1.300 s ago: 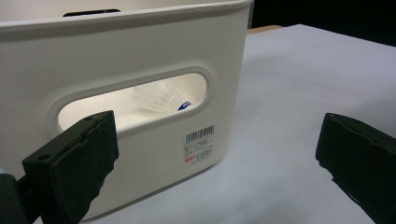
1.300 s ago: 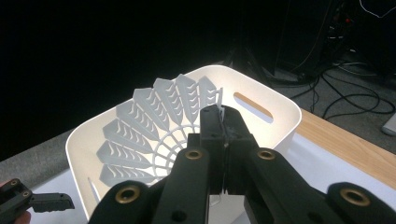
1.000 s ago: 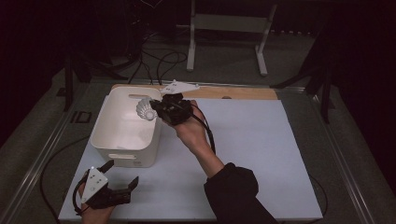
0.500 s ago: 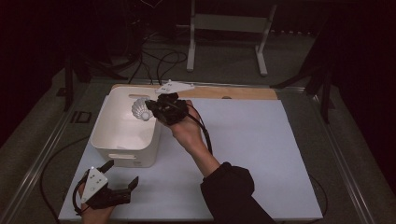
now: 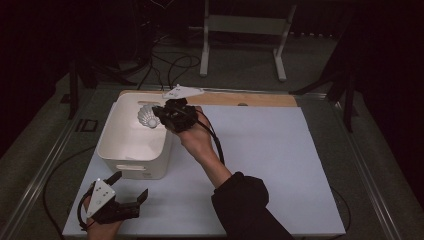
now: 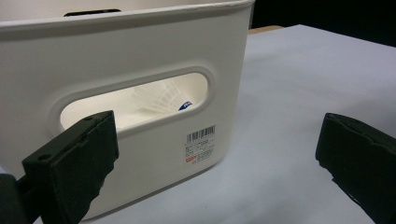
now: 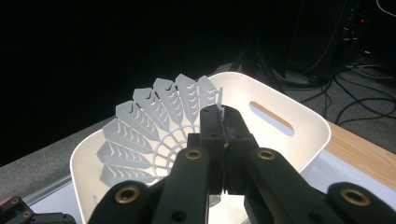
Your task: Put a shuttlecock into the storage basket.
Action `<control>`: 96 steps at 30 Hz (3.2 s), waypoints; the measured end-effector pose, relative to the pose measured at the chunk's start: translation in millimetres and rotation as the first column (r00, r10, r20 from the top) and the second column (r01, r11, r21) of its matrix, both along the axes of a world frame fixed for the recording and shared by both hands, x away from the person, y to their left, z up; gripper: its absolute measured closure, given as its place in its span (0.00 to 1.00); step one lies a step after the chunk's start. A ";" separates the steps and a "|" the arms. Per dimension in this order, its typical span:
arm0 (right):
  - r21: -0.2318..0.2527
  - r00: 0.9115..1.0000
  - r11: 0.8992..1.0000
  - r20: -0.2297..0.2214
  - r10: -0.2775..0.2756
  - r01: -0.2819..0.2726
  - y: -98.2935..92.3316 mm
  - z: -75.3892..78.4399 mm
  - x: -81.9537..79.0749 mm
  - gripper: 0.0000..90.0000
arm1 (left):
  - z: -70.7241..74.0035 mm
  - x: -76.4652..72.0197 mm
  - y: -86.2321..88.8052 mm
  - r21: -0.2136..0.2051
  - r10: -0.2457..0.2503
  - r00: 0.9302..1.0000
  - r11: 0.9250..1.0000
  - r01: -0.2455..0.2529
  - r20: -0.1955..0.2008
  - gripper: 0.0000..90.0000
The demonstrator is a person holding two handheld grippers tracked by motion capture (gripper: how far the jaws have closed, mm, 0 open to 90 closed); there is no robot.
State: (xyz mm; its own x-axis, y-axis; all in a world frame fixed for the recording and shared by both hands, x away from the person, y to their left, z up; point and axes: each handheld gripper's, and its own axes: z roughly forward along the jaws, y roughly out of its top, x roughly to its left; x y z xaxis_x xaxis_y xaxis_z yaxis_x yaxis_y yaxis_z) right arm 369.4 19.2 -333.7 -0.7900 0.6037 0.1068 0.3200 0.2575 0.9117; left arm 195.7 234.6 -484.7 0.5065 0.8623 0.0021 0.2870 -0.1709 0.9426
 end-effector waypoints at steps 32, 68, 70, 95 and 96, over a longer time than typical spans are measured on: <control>0.009 0.999 1.000 -0.014 0.029 -0.028 26.9 -6.8 1.1 0.98 | 0.3 -0.7 0.1 -0.002 0.000 1.000 1.000 0.000 0.002 0.00; -0.094 0.998 0.994 0.017 -0.060 0.062 -8.0 -10.9 2.9 0.11 | 0.0 -0.4 -0.9 0.004 0.000 1.000 1.000 0.000 0.000 0.00; -0.096 0.997 0.993 0.021 -0.068 0.070 -10.9 -12.0 2.5 0.11 | -0.1 -0.3 -1.1 0.002 0.000 1.000 1.000 0.000 0.002 0.00; -0.119 0.993 0.986 0.037 -0.116 0.119 -45.9 -31.8 -5.4 0.10 | -0.2 -0.2 -1.8 0.003 0.000 1.000 1.000 0.000 0.001 0.00; -0.119 0.993 0.986 0.037 -0.116 0.119 -45.9 -31.8 -5.4 0.10 | -0.2 -0.2 -1.8 0.003 0.000 1.000 1.000 0.000 0.001 0.00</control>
State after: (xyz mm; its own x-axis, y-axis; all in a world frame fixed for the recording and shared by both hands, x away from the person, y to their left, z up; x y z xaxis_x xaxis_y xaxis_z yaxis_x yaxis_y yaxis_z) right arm 364.0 -26.7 -365.4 -0.7147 0.6994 0.0048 0.3272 0.3282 0.8861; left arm 195.5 232.8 -484.8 0.5064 0.8623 0.0052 0.2860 -0.1736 0.9424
